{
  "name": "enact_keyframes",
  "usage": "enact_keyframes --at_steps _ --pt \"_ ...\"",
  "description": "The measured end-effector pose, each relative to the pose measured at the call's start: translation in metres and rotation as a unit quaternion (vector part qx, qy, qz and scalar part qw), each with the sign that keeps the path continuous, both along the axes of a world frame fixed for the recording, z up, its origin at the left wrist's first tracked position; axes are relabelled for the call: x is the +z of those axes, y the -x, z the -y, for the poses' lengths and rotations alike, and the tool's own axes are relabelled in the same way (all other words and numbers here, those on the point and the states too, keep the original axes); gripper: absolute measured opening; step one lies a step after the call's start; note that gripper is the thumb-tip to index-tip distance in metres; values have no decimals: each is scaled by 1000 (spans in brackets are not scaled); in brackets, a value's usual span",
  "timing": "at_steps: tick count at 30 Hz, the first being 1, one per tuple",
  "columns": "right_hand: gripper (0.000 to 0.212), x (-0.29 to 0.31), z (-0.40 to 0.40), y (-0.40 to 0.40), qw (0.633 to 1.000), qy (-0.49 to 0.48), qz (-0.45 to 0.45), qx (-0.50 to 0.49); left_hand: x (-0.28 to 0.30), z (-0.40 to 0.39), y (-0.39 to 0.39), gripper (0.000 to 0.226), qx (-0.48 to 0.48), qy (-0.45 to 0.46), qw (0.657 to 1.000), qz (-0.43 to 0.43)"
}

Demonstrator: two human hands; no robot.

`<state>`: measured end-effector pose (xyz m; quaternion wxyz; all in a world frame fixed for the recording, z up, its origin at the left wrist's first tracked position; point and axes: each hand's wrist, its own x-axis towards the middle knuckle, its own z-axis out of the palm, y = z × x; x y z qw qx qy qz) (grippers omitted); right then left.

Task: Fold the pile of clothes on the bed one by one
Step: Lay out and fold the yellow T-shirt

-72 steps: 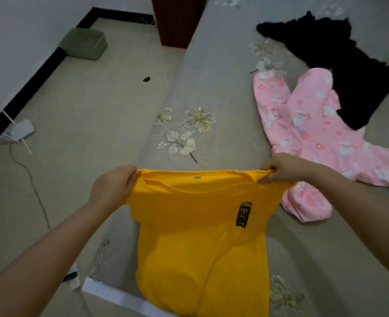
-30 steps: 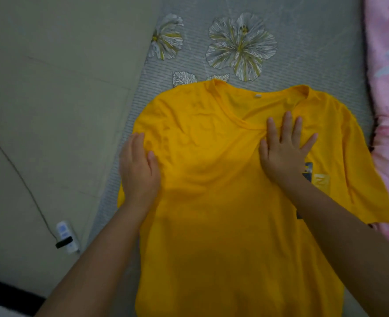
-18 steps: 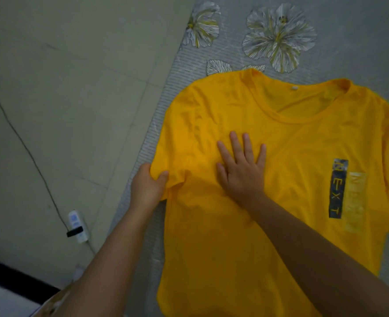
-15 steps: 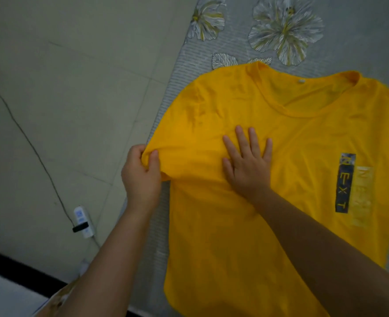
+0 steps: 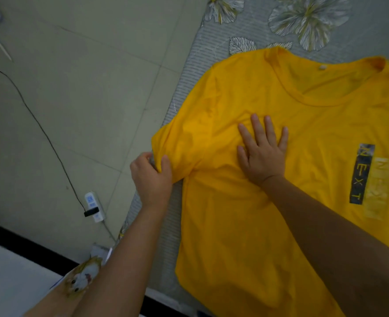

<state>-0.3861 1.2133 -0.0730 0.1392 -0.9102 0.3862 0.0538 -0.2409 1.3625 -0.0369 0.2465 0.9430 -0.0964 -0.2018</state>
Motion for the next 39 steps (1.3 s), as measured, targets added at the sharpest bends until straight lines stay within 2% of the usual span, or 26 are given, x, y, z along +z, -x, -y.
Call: enact_keyframes --at_steps 3,6,9,11,12,14,16,18,20,22,23,25,26,28,31,36,39 --pt "52 0 -1 0 1000 7 4 2 -6 28 -30 53 28 7 998 -49" --pt "52 -2 0 0 1000 14 12 1 -13 51 -54 59 -35 -14 993 -116" --pt "52 -2 0 0 1000 21 13 2 -10 58 -67 46 -159 -89 976 -120" --pt "51 0 0 -1 1000 25 11 2 0 55 -78 30 -211 -90 968 -100" --pt "51 0 1 -1 1000 24 12 1 7 53 -84 23 -214 -59 973 -70" --pt "51 1 1 -2 1000 23 16 -2 20 48 -92 14 -160 60 985 25" --pt "51 1 1 -1 1000 23 15 2 33 43 -91 9 -102 169 974 113" --pt "51 2 2 -2 1000 23 11 4 28 40 -83 16 -58 175 974 133" --pt "51 2 3 -2 1000 20 7 3 12 40 -75 36 9 107 991 79" --pt "51 2 3 -2 1000 20 1 4 -10 35 -68 54 56 18 996 -65" --pt "51 2 3 -2 1000 21 -1 4 -19 33 -64 58 56 -16 988 -145" --pt "51 2 3 -1 1000 24 0 5 -30 32 -57 54 52 -23 964 -261" --pt "51 2 3 -2 1000 22 1 6 -33 33 -57 45 53 1 960 -273" --pt "51 2 3 -1 1000 20 4 7 -31 41 -59 28 54 61 965 -248" --pt "51 2 3 -1 1000 17 5 8 -27 56 -60 29 84 134 966 -205" --pt "51 1 6 1 1000 7 -3 13 -10 62 -53 32 80 153 984 -50" --pt "50 5 6 1 1000 -7 -2 26 11 68 -42 34 4 167 985 48"
